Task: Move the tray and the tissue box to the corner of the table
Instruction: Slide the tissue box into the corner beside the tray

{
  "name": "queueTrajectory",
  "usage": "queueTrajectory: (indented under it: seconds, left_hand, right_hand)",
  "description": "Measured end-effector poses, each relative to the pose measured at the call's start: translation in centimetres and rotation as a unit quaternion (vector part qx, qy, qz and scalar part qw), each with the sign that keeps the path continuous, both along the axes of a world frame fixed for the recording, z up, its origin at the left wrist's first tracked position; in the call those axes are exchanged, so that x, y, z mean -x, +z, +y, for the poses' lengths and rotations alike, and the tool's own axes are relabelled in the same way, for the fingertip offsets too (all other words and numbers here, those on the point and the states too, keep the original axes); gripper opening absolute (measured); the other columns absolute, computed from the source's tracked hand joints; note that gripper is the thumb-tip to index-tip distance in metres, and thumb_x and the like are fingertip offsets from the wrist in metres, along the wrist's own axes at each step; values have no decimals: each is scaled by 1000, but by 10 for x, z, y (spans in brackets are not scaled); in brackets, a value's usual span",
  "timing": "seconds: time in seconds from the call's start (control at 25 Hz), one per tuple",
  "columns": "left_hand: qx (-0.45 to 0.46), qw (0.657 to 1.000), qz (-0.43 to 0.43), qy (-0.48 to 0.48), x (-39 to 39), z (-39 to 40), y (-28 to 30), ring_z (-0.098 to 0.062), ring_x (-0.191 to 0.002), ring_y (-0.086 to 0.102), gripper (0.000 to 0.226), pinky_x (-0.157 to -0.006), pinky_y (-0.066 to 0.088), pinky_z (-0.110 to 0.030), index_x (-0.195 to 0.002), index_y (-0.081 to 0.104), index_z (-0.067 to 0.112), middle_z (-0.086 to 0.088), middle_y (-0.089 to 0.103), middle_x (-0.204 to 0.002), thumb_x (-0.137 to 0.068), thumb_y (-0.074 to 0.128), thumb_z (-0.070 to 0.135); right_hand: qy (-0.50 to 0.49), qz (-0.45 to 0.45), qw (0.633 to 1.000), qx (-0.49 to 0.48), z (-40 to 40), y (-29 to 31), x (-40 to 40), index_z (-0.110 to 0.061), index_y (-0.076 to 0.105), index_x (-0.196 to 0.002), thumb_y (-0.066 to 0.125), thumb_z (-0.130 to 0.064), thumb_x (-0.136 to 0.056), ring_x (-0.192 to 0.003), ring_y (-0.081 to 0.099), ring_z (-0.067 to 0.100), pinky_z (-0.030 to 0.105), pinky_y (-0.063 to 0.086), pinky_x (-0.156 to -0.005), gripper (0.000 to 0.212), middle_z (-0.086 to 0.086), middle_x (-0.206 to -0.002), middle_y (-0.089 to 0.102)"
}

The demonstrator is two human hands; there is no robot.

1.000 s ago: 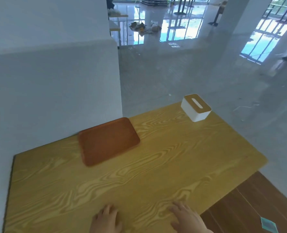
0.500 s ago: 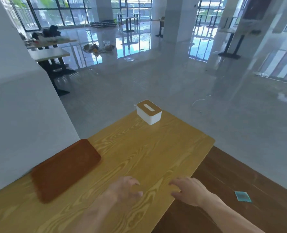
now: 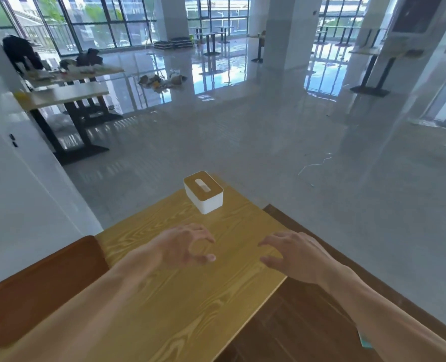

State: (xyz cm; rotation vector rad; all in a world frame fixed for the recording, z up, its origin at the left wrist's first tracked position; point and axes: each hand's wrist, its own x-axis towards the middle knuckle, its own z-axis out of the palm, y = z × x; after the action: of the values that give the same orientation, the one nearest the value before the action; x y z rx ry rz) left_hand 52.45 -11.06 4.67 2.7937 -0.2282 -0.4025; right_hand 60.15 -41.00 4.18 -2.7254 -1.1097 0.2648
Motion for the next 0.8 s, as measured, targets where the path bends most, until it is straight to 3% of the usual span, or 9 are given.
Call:
queueTrajectory:
  seconds: [0.2, 0.52, 0.8]
  left_hand:
    - [-9, 1000, -4, 27, -34, 10, 3, -2, -136, 39, 69, -114, 34, -43, -135, 51, 42, 25, 44, -146, -79, 45, 82]
    - [22, 997, 3, 71, -103, 67, -13, -10, -138, 40, 54, -116, 29, -39, -136, 55, 35, 13, 47, -148, -88, 62, 60]
    - [14, 995, 44, 90, -184, 141, -52, -14, -136, 41, 54, -115, 31, -43, -135, 54, 36, 10, 50, -146, -87, 64, 57]
  right_hand:
    - [10, 0, 1000, 3, 8, 7, -54, -36, 56, -134, 45, -62, -96, -119, 58, 14, 39, 46, -99, 48, -10, -135, 61]
    - [18, 7, 1000, 10, 76, -16, -136, -34, 57, -134, 48, -60, -96, -119, 59, 17, 39, 46, -98, 47, -8, -135, 62]
    - [-4, 29, 997, 65, 151, -51, -206, -35, 57, -134, 47, -63, -94, -124, 56, 15, 40, 42, -102, 50, -9, -135, 62]
